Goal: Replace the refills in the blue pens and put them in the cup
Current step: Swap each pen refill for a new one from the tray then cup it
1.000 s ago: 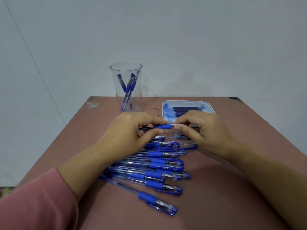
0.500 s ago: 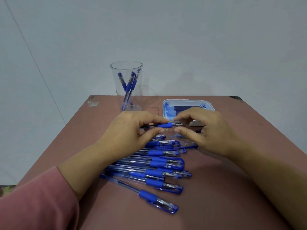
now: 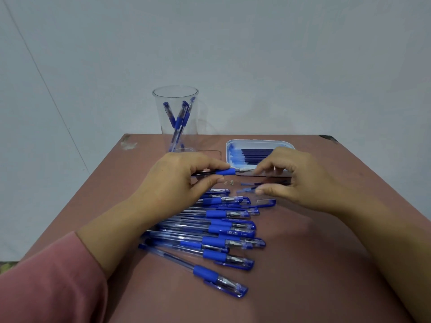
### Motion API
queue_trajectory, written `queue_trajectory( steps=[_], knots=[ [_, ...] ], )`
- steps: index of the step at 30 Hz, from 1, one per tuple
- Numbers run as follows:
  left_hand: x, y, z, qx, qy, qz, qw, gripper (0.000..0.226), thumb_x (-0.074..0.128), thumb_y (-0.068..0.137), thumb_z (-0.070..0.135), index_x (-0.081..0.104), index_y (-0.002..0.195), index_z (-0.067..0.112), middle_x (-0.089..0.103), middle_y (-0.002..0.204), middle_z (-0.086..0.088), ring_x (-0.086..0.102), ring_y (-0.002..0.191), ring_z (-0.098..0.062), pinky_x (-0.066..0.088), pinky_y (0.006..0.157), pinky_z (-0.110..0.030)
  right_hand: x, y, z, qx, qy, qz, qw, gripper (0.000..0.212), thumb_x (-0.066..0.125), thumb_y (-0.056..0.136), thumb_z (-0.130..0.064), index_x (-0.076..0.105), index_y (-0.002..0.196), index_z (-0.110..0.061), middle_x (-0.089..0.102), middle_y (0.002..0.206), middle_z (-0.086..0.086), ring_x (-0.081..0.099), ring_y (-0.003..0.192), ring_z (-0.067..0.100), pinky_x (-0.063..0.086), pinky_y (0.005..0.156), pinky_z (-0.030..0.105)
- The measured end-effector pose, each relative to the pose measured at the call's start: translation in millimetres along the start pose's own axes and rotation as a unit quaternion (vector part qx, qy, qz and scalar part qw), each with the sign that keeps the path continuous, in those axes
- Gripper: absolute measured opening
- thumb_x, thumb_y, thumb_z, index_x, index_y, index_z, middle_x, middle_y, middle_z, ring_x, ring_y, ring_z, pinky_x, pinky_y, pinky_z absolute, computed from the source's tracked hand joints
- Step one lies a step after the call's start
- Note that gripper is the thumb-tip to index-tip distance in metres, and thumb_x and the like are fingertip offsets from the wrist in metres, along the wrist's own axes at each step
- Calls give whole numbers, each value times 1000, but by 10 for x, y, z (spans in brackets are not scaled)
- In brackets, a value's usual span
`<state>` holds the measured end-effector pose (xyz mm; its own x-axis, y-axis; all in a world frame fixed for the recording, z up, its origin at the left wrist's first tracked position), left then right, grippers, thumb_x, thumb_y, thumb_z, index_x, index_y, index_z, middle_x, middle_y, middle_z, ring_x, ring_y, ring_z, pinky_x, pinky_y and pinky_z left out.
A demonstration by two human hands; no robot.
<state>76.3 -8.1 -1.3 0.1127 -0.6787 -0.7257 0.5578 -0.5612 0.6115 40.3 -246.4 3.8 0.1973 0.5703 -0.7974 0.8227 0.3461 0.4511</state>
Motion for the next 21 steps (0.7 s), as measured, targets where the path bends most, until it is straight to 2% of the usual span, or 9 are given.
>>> queue_trajectory(
  steps=[2, 4, 8, 12, 16, 19, 21],
  knots=[
    [4, -2, -20, -1, 0, 1, 1000, 29, 67, 85, 38, 65, 113, 42, 52, 91, 43, 58, 86, 16, 53, 77, -14, -25, -36, 89, 21, -22, -50, 998, 26, 75, 69, -51, 70, 92, -40, 57, 86, -14, 54, 87, 5, 46, 73, 24],
    [20, -6, -33, -2, -1, -1, 1000, 28, 69, 85, 36, 68, 113, 40, 53, 89, 43, 58, 86, 16, 53, 77, -14, -15, -67, 136, 33, -42, -101, 993, 24, 77, 70, -53, 68, 92, -48, 51, 87, -16, 49, 92, 3, 39, 74, 19],
    [23, -5, -30, 4, -2, -4, 1000, 28, 65, 86, 40, 69, 113, 39, 53, 86, 43, 57, 84, 17, 52, 75, -13, 29, -77, 139, 40, -85, -160, 983, 21, 73, 76, -50, 70, 96, -46, 45, 88, -17, 42, 94, 0, 38, 77, 20],
    [18, -10, -24, 1, -8, -5, 1000, 28, 70, 86, 34, 69, 113, 38, 54, 90, 42, 60, 87, 13, 56, 75, -21, 30, -86, 117, 49, -82, -179, 979, 10, 71, 79, -46, 65, 87, -45, 47, 92, -19, 43, 98, -3, 38, 79, 17],
    [17, -12, -16, -1, -9, -7, 1000, 29, 71, 86, 32, 68, 114, 39, 56, 93, 39, 62, 89, 9, 57, 76, -25, -38, -81, 97, 69, -49, -142, 986, 11, 70, 82, -36, 60, 84, -40, 59, 90, -20, 54, 91, -3, 45, 78, 19],
    [13, -10, -15, 1, -7, -7, 1000, 29, 71, 86, 32, 67, 114, 40, 54, 93, 41, 61, 89, 10, 57, 75, -23, -91, -71, 37, 79, 24, -65, 994, 11, 70, 84, -31, 61, 86, -37, 64, 84, -18, 61, 79, 10, 52, 71, 28],
    [17, -10, -15, -1, -6, -9, 1000, 29, 70, 86, 33, 67, 114, 39, 54, 93, 41, 61, 90, 11, 57, 76, -24, -87, -60, -48, 60, 46, -23, 997, 14, 70, 84, -27, 61, 87, -37, 64, 83, -19, 61, 80, 11, 50, 68, 19]
  ],
)
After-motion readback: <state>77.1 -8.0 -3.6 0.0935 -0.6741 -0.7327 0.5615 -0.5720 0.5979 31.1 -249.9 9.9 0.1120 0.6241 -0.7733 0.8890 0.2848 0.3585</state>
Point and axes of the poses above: each hand's wrist, its own y-axis towards the middle knuckle, its own x-axis out of the palm, z = x × y, the point moved 2 cm from there along y, towards the middle knuckle
